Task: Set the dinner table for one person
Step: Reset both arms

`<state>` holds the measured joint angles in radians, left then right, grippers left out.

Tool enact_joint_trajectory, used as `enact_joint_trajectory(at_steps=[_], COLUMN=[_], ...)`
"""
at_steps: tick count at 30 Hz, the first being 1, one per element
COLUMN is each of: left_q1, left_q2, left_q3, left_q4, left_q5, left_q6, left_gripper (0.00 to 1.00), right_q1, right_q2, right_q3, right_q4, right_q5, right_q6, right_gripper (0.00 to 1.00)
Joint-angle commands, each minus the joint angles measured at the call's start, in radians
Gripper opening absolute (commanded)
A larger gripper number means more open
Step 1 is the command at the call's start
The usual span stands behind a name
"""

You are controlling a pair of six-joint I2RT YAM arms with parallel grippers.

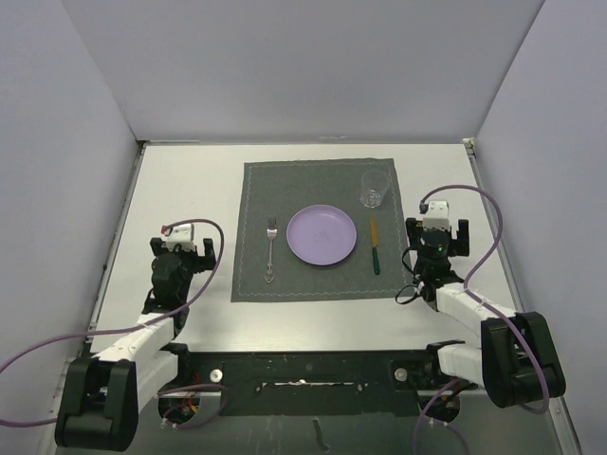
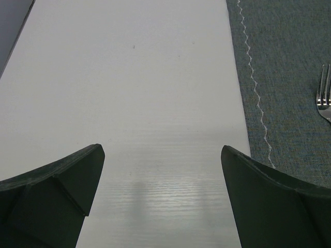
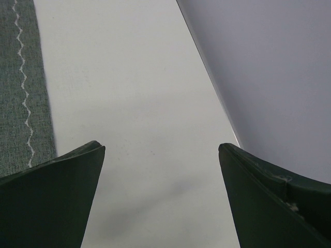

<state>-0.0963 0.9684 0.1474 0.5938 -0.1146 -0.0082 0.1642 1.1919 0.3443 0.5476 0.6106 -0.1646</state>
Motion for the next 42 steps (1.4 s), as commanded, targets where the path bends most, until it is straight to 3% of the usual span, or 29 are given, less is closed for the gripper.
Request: enact_joint_trajectory(at_steps=[1,5,9,14,18,20,30,33,39,42], left_q1=[0.035,0.052,0.063,0.097,0.132,0.136,0.142,0.142,0.143,0.142], left_q2=[0.099,0.247,0.342,0.416,0.522,0.559,0.641,0.639,0.636,0.634], left_q3=[0.005,0.005,0.029,0.028,0.039,0.045,0.060,0.073,0.093,0.119], left_q4=[0.210,0.330,0.407,0.489,0.575,0.606,0.658,0.633,0.588,0.535], left_q5=[0.054,0.086,0.129,0.180,0.217,0.223,0.189,0.203,0.182,0.166], left_q6=[0.029,0.024,0.028,0.011,-0.006,-0.007,-0.020,-0.013,-0.025,-0.027], left_gripper=[0.98,0.98,0.98,0.98,0.98,0.98,0.98,0.98,0.98,0.98], right_q1=[-0.017,-0.051,-0.105,-0.131,-0.133,-0.141,-0.172,-0.173,-0.183,-0.183], right_q2=[-0.020,-0.066,-0.080,0.036,0.164,0.174,0.442,0.418,0.436,0.425], right_q3=[-0.048,-0.104,-0.099,-0.083,-0.091,-0.066,-0.132,-0.123,-0.132,-0.099], right_q4=[0.198,0.264,0.196,0.215,0.350,0.308,0.727,0.665,0.715,0.630], right_q5=[-0.063,-0.172,-0.352,-0.533,-0.621,-0.680,-0.752,-0.750,-0.770,-0.760], right_q6=[0.017,0.016,0.050,0.056,0.054,0.061,0.101,0.099,0.105,0.105], right_gripper=[0.98,0.98,0.98,0.98,0.98,0.98,0.98,0.98,0.98,0.98])
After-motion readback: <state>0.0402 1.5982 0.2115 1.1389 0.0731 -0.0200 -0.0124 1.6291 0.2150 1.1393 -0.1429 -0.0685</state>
